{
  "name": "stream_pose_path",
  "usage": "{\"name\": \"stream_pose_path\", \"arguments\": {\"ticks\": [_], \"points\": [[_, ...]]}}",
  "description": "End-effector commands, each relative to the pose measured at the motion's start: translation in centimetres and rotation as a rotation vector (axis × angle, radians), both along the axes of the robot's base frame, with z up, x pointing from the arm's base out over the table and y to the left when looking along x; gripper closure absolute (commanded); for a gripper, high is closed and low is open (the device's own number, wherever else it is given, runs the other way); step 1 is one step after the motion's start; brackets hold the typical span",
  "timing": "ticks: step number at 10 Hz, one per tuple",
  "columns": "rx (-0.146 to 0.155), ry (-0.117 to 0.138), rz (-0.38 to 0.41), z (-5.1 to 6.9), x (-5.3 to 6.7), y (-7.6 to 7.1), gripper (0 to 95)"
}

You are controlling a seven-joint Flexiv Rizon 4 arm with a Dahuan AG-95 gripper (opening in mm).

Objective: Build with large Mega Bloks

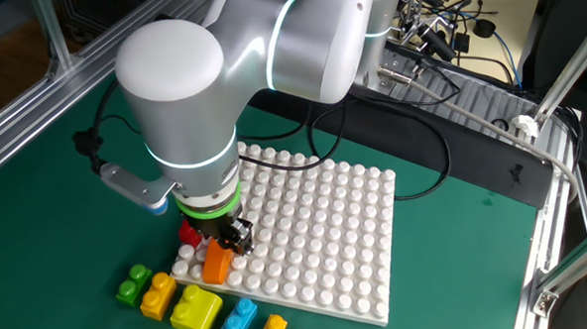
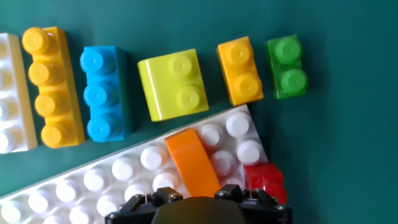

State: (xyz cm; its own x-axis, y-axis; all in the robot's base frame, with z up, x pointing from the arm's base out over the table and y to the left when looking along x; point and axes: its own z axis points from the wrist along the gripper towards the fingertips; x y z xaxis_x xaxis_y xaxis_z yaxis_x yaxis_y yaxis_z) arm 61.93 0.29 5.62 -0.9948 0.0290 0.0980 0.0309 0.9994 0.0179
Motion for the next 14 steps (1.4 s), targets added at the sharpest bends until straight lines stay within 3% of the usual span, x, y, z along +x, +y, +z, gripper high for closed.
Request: {"name": "stream_pose_path", "arguments": {"ticks": [1, 2, 3, 14], "points": [[-0.001, 0.001, 0.011, 0.12, -0.05, 0.02, 76.0], [0.002, 0.004, 0.017, 0.12, -0.05, 0.02, 76.0], [0.002, 0.003, 0.021, 0.11, -0.05, 0.01, 95.0], [-0.030, -0.017, 0.042, -0.80, 0.58, -0.61, 95.0]]}}
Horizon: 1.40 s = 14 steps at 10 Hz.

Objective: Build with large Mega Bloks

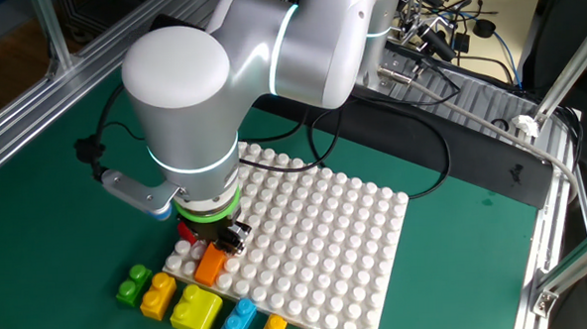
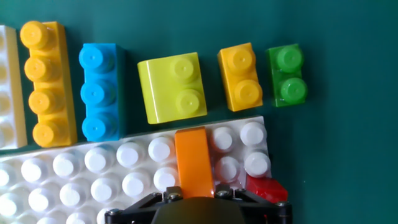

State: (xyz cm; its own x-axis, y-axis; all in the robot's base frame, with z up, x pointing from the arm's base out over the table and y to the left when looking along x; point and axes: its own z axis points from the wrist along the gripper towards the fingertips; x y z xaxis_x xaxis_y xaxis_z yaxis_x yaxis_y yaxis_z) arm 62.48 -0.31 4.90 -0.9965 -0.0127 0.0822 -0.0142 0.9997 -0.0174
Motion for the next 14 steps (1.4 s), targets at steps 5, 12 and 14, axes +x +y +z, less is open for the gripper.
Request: {"name": "stream_pose_path", "arguments": {"ticks": [5, 12, 14], "points": [[-0.001, -0.005, -0.003, -0.44, 0.14, -0.14, 95.0], [-0.006, -0.005, -0.009, -0.13, 0.07, -0.02, 38.0], [-0.007, -0.010, -0.011, -0.19, 0.07, -0.01, 19.0]]}}
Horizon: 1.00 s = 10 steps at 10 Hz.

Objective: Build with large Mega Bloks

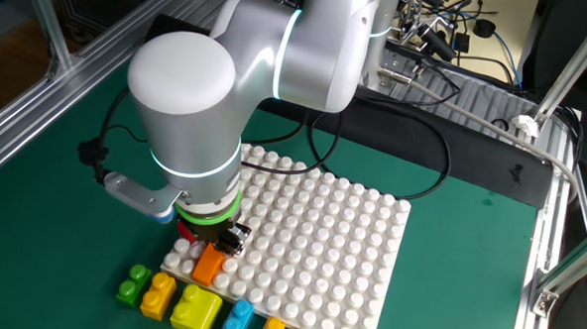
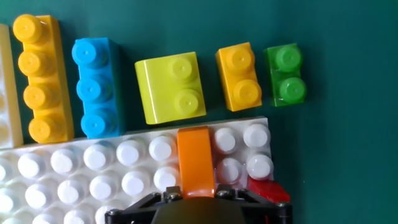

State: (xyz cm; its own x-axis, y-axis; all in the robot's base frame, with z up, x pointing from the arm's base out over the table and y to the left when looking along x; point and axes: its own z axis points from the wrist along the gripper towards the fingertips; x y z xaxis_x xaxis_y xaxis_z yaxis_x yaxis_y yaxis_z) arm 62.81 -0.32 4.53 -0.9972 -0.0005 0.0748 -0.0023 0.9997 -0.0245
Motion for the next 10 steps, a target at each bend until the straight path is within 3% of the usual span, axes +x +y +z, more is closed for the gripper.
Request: {"name": "stream_pose_path", "arguments": {"ticks": [1, 4, 6, 8, 9, 10], "points": [[-0.001, -0.003, -0.005, 0.3, -0.3, 0.1, 19.0], [-0.006, -0.002, -0.025, 1.2, -0.6, 0.5, 19.0], [-0.015, 0.006, -0.033, 2.4, 0.2, 0.5, 19.0], [-0.024, 0.017, -0.045, 4.1, 2.8, -0.1, 19.0], [-0.041, 0.034, -0.014, 4.6, 5.1, -1.1, 19.0], [-0.036, 0.053, 0.016, 4.6, 6.9, -2.2, 19.0]]}}
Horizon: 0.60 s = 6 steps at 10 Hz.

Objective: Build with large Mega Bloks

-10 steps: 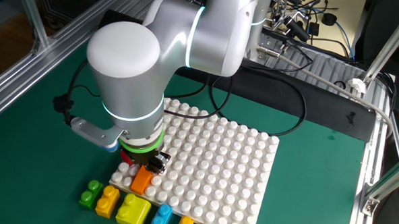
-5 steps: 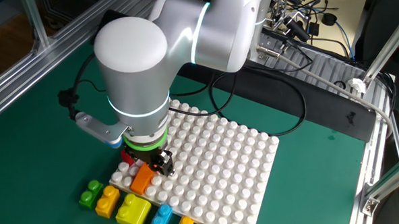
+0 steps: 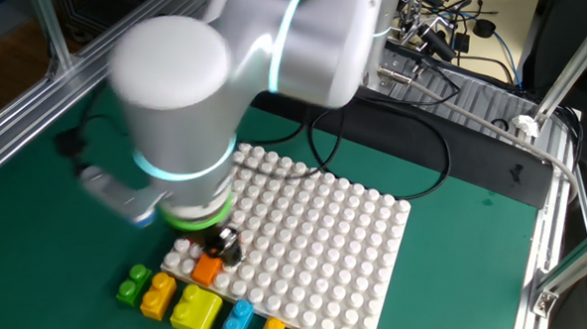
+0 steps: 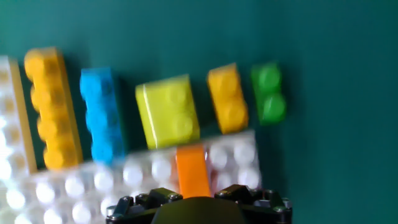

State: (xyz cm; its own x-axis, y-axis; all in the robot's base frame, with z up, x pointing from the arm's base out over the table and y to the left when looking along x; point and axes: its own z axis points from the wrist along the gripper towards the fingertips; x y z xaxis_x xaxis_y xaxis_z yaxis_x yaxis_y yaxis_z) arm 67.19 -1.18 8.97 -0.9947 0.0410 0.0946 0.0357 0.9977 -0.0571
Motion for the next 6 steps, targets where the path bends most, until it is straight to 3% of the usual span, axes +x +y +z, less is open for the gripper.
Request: {"name": "stream_pose_path", "arguments": {"ticks": [1, 3, 6], "points": [[0.002, 0.041, 0.095, -0.1, 4.3, -3.0, 19.0], [0.010, 0.043, 0.150, -0.8, 6.1, -5.4, 19.0], [0.016, 0.048, 0.190, -1.5, 7.1, -7.5, 19.0]]}}
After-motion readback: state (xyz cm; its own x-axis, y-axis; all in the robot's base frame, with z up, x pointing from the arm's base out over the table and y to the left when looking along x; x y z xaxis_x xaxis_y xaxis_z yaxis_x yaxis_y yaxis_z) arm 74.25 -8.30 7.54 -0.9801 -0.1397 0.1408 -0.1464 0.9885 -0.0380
